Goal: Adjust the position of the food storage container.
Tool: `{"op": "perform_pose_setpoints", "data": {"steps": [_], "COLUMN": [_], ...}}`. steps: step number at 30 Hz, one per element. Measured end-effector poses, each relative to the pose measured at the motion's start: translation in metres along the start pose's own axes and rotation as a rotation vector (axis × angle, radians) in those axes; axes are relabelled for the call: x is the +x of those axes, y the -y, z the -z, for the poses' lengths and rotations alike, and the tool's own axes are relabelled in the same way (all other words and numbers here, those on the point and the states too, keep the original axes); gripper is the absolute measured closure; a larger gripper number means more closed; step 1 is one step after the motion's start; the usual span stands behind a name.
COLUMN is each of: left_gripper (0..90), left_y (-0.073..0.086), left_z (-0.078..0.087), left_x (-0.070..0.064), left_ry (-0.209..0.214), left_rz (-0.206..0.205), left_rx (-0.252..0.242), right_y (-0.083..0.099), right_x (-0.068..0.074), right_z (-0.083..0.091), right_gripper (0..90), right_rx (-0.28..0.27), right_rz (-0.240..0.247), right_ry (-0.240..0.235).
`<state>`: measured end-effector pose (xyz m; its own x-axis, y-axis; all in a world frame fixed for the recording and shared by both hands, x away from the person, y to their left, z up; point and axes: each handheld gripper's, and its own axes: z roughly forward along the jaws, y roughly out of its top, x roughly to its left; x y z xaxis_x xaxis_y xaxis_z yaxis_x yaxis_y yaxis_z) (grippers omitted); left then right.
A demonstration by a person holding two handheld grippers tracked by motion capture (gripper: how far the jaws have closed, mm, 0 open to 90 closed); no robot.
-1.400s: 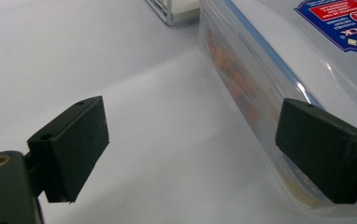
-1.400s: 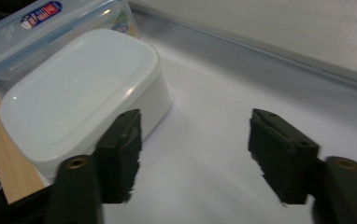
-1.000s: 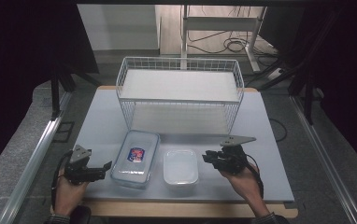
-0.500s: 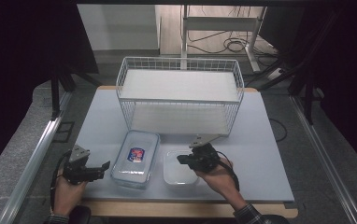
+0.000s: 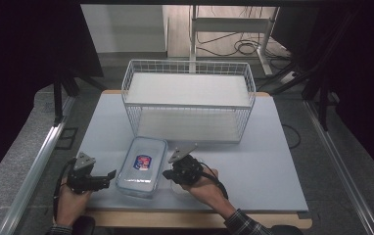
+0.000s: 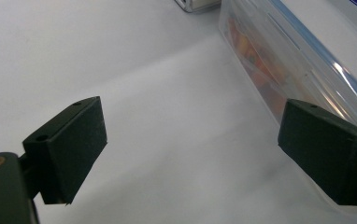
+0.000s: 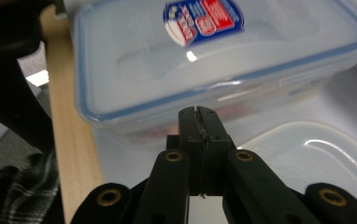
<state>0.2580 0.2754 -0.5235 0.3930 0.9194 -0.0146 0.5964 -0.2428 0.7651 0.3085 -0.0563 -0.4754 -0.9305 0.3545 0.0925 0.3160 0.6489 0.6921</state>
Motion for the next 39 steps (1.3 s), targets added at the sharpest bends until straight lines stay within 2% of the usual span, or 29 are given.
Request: {"op": "perform_pose_setpoints", "data": {"steps": [6,13,14,19,21,23,25,30,31,34,35,36,39], "left_gripper": [7.9,7.9,8.0,7.9,7.9,7.9,7.9,7.9,8.0,8.2,8.4,8.6,9.1], "left_y": [0.000,0.000,0.000,0.000,0.000,0.000,0.000,0.000,0.000,0.000,0.000,0.000,0.000], "left_z": [-0.001,-0.002,-0.002,-0.002,-0.002,-0.002,-0.003,-0.002,-0.002,-0.002,-0.002,-0.002,-0.002], "left_x": [0.000,0.000,0.000,-0.001,-0.001,-0.001,-0.001,0.000,0.000,0.001,0.001,0.001,0.001], "left_ry": [0.002,0.005,0.005,0.006,0.006,0.006,0.006,0.005,0.005,0.006,0.009,0.009,0.007], "left_rz": [0.000,-0.002,-0.001,-0.002,-0.002,-0.002,0.000,0.007,0.010,0.015,0.017,0.017,0.016], "left_rx": [0.007,0.012,0.012,0.016,0.019,0.020,0.020,0.021,0.021,0.023,0.033,0.033,0.057], "right_y": [0.003,0.015,0.021,0.033,0.046,0.049,0.060,0.075,0.082,0.088,0.094,0.094,0.106], "right_x": [-0.001,-0.008,-0.012,-0.019,-0.028,-0.030,-0.037,-0.048,-0.053,-0.057,-0.062,-0.062,-0.069], "right_z": [0.002,0.019,0.026,0.043,0.058,0.061,0.075,0.092,0.101,0.108,0.116,0.116,0.129], "right_gripper": [89.3,89.4,89.4,89.3,89.4,89.4,89.3,89.3,89.3,89.3,89.3,89.3,89.3], "right_rx": [0.021,0.034,0.040,0.050,0.052,0.050,0.049,0.040,0.034,0.032,0.032,0.032,0.029], "right_rz": [-0.005,-0.034,-0.037,-0.061,-0.092,-0.101,-0.131,-0.167,-0.187,-0.206,-0.221,-0.221,-0.251], "right_ry": [0.009,0.043,0.064,0.103,0.138,0.144,0.181,0.218,0.238,0.251,0.271,0.271,0.300]}}
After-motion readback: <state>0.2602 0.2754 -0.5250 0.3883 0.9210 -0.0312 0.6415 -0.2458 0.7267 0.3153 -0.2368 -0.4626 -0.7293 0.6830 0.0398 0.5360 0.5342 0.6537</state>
